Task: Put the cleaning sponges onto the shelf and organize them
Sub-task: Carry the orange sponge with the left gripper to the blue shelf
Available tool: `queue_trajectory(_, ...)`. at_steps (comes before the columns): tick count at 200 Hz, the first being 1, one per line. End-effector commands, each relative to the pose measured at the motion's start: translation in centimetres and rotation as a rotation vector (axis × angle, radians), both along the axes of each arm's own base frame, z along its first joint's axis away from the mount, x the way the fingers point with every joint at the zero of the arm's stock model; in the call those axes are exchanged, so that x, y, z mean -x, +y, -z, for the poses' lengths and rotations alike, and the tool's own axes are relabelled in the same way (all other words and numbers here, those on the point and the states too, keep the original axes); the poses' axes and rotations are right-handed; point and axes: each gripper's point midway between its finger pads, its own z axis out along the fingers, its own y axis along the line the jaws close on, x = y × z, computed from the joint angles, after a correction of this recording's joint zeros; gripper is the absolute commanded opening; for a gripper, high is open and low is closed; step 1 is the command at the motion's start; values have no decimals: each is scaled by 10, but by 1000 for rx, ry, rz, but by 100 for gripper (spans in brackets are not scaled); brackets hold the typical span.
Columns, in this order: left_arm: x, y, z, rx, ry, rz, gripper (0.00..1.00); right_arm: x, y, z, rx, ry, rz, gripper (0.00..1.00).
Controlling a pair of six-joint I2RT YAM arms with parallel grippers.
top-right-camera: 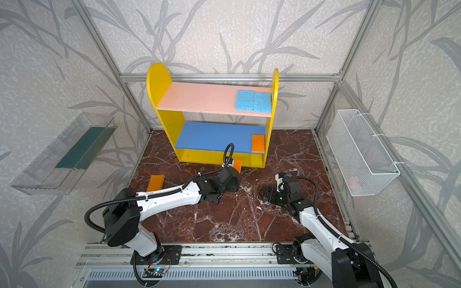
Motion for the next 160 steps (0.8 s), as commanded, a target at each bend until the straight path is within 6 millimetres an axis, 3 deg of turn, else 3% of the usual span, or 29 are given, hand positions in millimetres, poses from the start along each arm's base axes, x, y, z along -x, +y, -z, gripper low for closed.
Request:
queue_trajectory(1,-25,-6,-23,27,-41,15,69,-1,-1,4,-7,3,9,91)
queue_trajectory(39,-60,-23,-47,11,-80,39,69,-4,1,5,-19,-2,14,91)
queue_trajectory(94,-101,-39,-47,27,-88,28,68,-4,0,3,-20,-13,20,91)
queue_trajectory(160,-130,-49,-45,20,-107,6,68,-3,1,2,-30,-22,16,91)
